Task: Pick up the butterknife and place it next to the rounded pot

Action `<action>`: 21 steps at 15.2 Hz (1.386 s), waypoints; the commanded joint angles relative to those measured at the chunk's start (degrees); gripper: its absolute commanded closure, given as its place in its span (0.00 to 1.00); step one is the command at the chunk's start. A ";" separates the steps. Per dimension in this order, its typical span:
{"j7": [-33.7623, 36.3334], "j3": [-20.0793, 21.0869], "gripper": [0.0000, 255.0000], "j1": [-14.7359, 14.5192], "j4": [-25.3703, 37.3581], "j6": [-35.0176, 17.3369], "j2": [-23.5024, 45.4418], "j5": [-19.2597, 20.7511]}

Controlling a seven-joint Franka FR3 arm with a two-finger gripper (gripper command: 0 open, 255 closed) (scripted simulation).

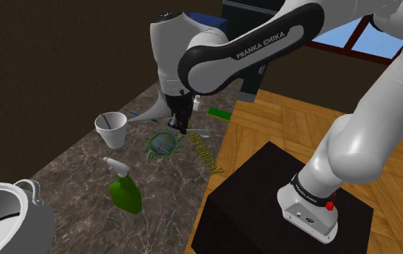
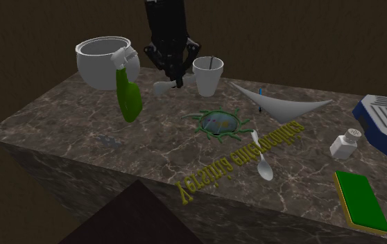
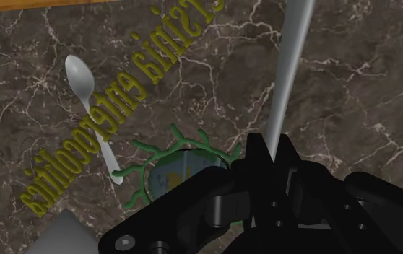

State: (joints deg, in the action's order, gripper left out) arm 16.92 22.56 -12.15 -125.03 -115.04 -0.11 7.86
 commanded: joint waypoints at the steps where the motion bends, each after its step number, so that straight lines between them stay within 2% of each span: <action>1: -0.44 -0.02 1.00 0.02 0.95 1.58 -0.69 -0.38; 4: -1.03 -0.06 1.00 0.04 2.21 3.74 -1.72 -0.90; 11: 6.58 2.19 1.00 -4.00 20.83 9.32 13.70 4.33; 17: 10.82 2.07 1.00 -10.19 41.34 16.94 28.27 8.88; 21: 11.73 0.95 1.00 -16.15 60.36 24.49 40.06 11.68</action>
State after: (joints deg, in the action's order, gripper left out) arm 28.70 23.83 -27.13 -69.00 -92.24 37.28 18.94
